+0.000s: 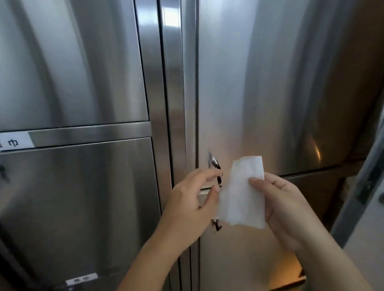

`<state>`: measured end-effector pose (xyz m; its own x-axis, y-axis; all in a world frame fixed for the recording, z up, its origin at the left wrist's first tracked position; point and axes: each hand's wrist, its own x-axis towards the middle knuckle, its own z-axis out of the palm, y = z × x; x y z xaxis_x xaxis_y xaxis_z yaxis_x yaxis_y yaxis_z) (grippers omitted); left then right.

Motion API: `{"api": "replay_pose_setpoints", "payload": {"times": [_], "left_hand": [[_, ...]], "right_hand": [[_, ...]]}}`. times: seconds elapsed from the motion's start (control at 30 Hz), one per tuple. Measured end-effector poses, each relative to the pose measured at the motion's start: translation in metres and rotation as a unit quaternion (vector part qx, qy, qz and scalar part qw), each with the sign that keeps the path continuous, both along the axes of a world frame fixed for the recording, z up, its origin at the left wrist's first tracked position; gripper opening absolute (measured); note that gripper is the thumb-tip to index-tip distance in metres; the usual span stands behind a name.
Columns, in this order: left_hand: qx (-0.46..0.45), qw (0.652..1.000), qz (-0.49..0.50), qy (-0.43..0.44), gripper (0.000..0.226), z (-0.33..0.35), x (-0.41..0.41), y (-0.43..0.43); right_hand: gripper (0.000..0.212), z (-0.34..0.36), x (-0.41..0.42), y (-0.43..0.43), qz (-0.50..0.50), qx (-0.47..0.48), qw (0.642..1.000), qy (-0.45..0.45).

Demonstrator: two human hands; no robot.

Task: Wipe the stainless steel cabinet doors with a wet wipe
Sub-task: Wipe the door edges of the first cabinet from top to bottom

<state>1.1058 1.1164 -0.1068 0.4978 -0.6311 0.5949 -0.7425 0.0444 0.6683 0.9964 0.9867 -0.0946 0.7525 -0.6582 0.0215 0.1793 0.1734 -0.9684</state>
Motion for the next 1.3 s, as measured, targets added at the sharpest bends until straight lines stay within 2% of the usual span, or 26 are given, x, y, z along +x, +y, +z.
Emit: {"api": "replay_pose_setpoints", "payload": {"times": [0.23,0.4,0.57,0.83,1.07,1.13,1.3], "left_hand": [[-0.007,0.997,-0.008,-0.070,0.024,0.030,0.088,-0.024],[0.020,0.981,-0.010,-0.191,0.030,0.059,0.120,-0.047],[0.018,0.946,0.059,-0.318,0.026,0.091,0.145,-0.063],[-0.013,0.864,0.181,-0.469,0.033,0.160,0.167,-0.087],[-0.018,0.802,0.256,-0.539,0.043,0.233,0.190,-0.099],[-0.029,0.796,0.273,-0.539,0.038,0.249,0.195,-0.102],[-0.031,0.781,0.297,-0.548,0.043,0.280,0.199,-0.109]], "right_hand": [[0.018,0.026,0.074,-0.016,-0.029,-0.001,0.999,-0.042],[0.018,0.051,0.107,-0.031,-0.035,-0.023,0.996,-0.081],[0.020,0.080,0.132,-0.049,-0.045,-0.044,0.989,-0.134],[0.021,0.140,0.159,-0.079,-0.100,-0.046,0.967,-0.228],[0.032,0.226,0.182,-0.096,-0.097,-0.023,0.930,-0.353],[0.033,0.247,0.188,-0.100,-0.130,-0.027,0.920,-0.369],[0.032,0.294,0.216,-0.106,-0.266,-0.064,0.881,-0.385]]}}
